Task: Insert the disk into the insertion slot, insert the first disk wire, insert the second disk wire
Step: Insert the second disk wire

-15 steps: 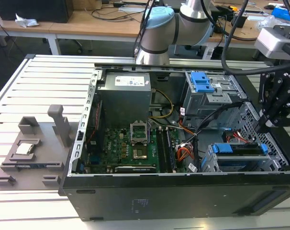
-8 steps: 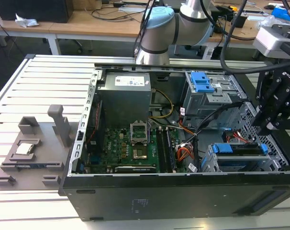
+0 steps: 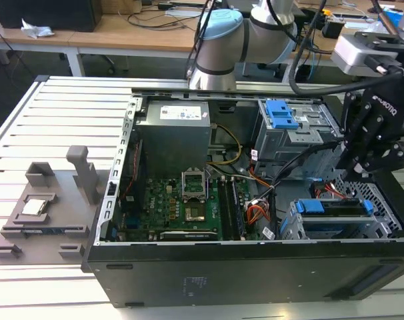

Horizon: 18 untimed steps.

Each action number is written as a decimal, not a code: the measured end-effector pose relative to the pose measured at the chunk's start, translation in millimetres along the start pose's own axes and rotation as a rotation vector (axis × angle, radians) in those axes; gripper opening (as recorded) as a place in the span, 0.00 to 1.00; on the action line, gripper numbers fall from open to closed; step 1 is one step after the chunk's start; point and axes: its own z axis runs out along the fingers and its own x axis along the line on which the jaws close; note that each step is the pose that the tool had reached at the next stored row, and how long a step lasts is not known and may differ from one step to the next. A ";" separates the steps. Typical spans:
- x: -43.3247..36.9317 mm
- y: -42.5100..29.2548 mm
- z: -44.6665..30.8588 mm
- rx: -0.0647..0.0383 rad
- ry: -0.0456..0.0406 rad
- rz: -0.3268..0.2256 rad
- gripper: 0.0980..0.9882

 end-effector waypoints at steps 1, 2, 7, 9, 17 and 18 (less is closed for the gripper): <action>-2.1 6.5 3.2 0.000 0.0052 -0.002 0.23; -3.1 11.0 5.1 0.000 0.0097 -0.003 0.23; -5.2 20.1 9.6 0.001 0.0319 -0.015 0.23; -7.0 21.0 11.5 0.002 0.0520 -0.038 0.23; -26.2 27.3 21.8 0.005 0.1043 -0.078 0.23; -26.7 27.2 22.6 0.005 0.1085 -0.081 0.23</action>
